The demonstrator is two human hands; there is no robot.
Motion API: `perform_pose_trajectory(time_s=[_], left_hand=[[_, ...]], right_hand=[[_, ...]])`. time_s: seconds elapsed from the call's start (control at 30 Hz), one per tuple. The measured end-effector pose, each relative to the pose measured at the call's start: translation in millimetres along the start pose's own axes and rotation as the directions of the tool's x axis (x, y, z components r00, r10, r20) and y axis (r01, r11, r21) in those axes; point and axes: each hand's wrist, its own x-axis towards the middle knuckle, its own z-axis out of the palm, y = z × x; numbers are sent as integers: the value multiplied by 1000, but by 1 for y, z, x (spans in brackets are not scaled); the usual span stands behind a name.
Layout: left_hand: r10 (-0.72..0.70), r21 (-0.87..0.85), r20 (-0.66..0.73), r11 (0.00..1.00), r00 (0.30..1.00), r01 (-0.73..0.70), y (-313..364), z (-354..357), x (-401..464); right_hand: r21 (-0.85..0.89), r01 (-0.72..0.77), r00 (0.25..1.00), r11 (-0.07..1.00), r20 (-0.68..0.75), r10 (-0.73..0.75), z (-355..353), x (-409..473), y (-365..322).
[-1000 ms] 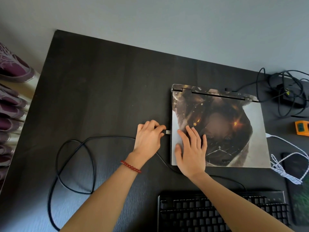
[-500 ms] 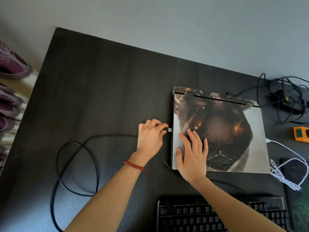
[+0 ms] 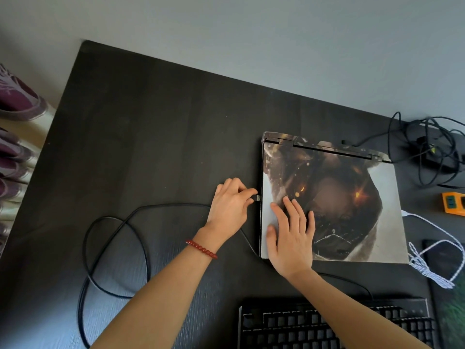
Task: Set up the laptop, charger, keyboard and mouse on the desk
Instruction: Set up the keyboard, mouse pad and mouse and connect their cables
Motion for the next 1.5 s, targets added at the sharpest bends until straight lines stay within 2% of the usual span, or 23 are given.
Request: perform_pose_trajectory(time_s=[0.4,0.63,0.73,0.83,0.93,1.0,1.13,1.23,1.37,1.5], left_hand=[[4,-25,17,1000,1000,-3,-3,5,3],[-51,-172,-10,984,999,49,0,7,8],[-24,-178,-3,984,1000,23,1,4,8],[-2,-131,4,991,1000,2,1,3,7],[21,0,-36,1000,999,-21,2,3,5],[29,89,-16,996,999,-27,7,3,4],[-79,233,145,971,986,44,20,-2,4],[-178,302,159,945,971,124,38,-19,-8],[-166,333,105,935,980,123,62,-42,-37],[-38,360,48,933,998,18,104,-54,-58]], right_hand=[[-30,10,1000,999,-28,-11,0,0,0],[-15,15,999,1000,-29,-15,0,-1,0],[-14,16,1000,1000,-16,-16,1,-1,0],[-21,19,1000,1000,3,-19,3,-2,2],[-35,22,998,999,62,-19,2,0,1],[-30,26,993,999,114,-22,-3,1,1],[39,96,955,995,279,-103,-11,3,13],[179,110,914,978,368,-170,-29,8,26],[308,-11,957,951,280,-80,-63,-5,36],[417,12,992,909,113,-64,-99,-36,49]])
